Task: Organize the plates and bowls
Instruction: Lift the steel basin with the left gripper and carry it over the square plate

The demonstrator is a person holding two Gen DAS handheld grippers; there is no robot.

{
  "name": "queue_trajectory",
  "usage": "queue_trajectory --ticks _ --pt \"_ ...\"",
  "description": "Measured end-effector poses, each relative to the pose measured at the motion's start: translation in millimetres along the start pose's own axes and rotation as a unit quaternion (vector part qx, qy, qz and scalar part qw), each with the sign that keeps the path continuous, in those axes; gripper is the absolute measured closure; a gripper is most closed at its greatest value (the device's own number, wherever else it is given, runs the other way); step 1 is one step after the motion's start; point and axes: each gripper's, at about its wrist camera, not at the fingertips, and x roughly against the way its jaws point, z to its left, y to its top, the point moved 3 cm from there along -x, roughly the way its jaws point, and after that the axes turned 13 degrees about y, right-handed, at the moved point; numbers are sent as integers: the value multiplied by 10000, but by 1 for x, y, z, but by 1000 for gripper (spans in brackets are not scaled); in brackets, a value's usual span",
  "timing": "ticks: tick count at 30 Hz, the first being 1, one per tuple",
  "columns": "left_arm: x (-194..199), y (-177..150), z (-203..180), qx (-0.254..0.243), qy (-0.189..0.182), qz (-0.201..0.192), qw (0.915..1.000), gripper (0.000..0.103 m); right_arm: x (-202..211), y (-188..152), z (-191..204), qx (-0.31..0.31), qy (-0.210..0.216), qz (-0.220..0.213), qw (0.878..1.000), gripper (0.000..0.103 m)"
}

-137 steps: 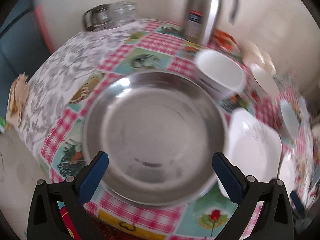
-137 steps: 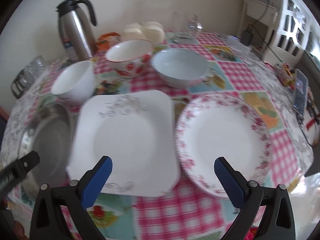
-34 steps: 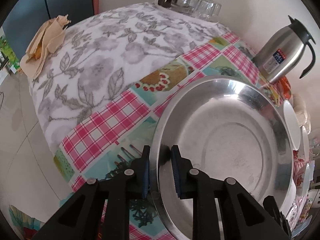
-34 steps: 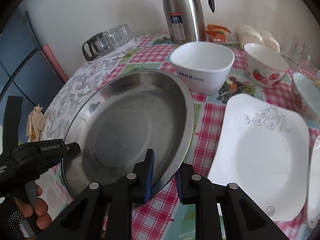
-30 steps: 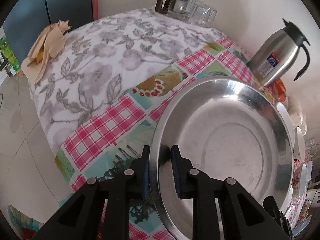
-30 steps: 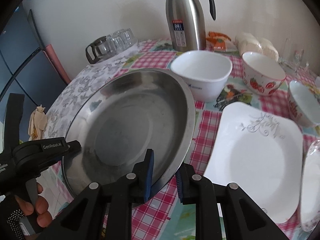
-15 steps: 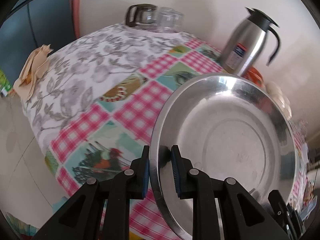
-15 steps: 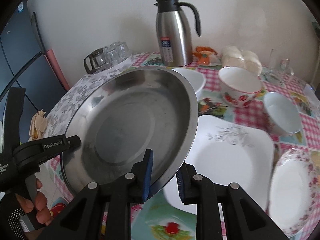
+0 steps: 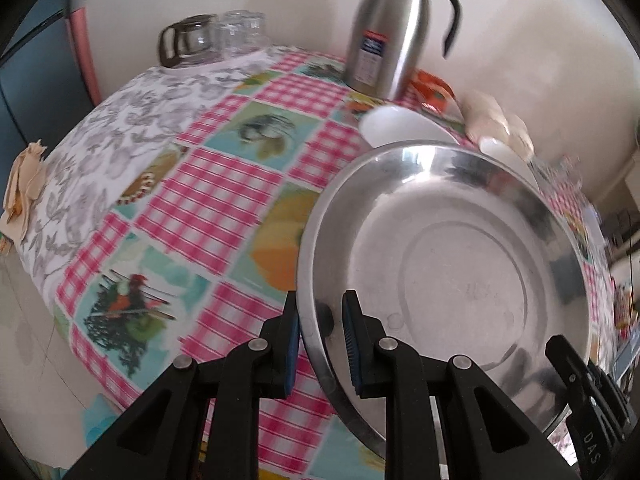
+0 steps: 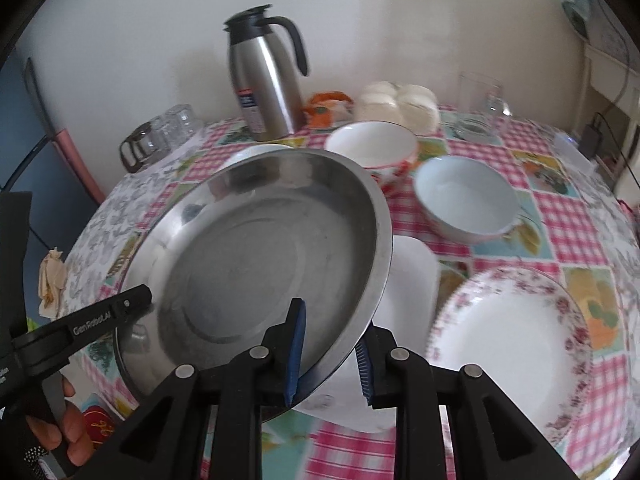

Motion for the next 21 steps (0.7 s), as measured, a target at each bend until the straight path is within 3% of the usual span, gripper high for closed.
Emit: queue_trajectory --ticks 8,21 --pt "-1 -13 -31 -406 -109 147 9990 82 9 -7 -32 -248 -273 116 9993 76" --pt "-13 -22 -48 -762 -185 515 9956 82 -9 -26 -49 -455 -695 873 9927 75"
